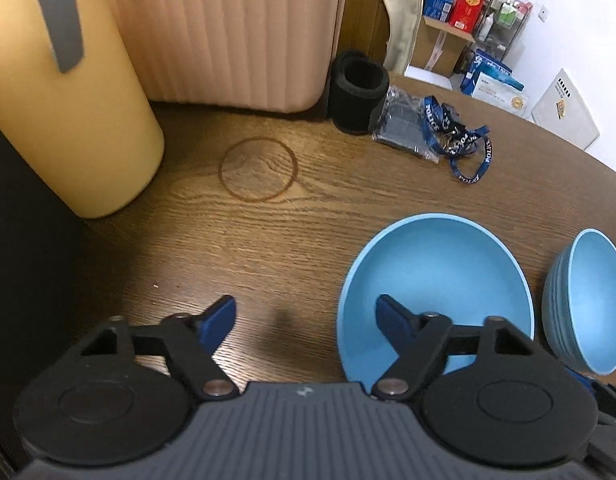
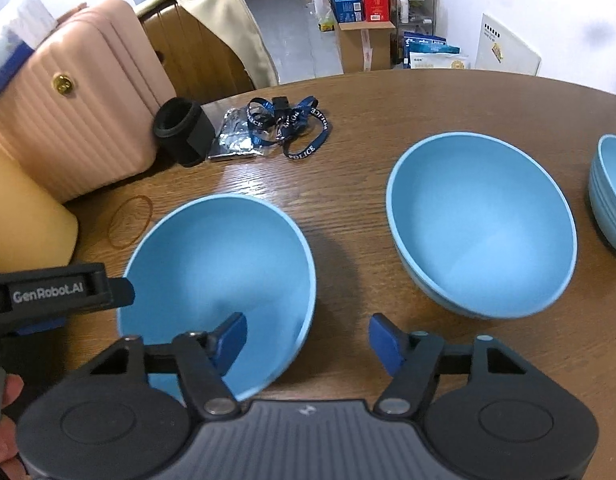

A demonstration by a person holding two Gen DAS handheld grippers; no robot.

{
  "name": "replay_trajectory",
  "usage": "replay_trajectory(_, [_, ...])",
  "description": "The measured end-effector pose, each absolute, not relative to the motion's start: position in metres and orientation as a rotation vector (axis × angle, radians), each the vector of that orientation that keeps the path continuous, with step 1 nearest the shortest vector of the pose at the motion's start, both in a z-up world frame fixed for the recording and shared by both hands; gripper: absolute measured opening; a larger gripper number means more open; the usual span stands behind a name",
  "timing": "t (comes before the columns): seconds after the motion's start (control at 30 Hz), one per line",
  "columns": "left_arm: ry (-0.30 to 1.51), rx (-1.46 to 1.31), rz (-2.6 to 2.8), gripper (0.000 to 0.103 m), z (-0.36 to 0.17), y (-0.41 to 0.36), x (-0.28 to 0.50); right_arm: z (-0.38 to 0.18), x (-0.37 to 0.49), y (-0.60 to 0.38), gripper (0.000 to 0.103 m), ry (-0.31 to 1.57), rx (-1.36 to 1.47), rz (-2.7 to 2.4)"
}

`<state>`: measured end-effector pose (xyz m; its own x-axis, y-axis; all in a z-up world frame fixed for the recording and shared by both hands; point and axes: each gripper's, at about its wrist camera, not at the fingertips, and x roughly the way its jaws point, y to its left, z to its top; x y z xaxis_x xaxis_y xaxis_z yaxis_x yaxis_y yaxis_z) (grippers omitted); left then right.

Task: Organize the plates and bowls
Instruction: 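Close the left gripper on the nearest bowl rim while the right gripper pinches it too, then lift the light-blue bowl with both grippers toward the other bowls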

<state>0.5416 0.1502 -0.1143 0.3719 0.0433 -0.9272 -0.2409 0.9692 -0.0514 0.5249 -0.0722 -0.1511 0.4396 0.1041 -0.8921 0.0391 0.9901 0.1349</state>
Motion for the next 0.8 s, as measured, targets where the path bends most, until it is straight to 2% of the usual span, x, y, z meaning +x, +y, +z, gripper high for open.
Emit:
replay_trajectory(0.1, [1.189,-0.196,0.172,0.065,-0.122,0.148,0.547,-0.156,0.529,-0.07,0.05,1.124,0.14,0.045])
replay_trajectory(0.23, [1.193,-0.193,0.162,0.057,-0.127,0.147,0.553,-0.163,0.535,-0.07,0.046,1.125,0.15,0.04])
replay_trajectory(0.37, [1.204,-0.199,0.151,0.048,-0.132,0.147,0.559,-0.168,0.539,-0.068,0.034,1.126,0.155,0.044])
replay_trajectory(0.63, [1.209,-0.221,0.105,0.023,-0.14,0.146,0.564,-0.175,0.541,-0.071,0.018,1.129,0.194,0.066])
replay_trajectory(0.8, [1.2,-0.211,0.081,0.018,-0.141,0.141,0.563,-0.177,0.54,-0.073,0.013,1.112,0.214,0.078])
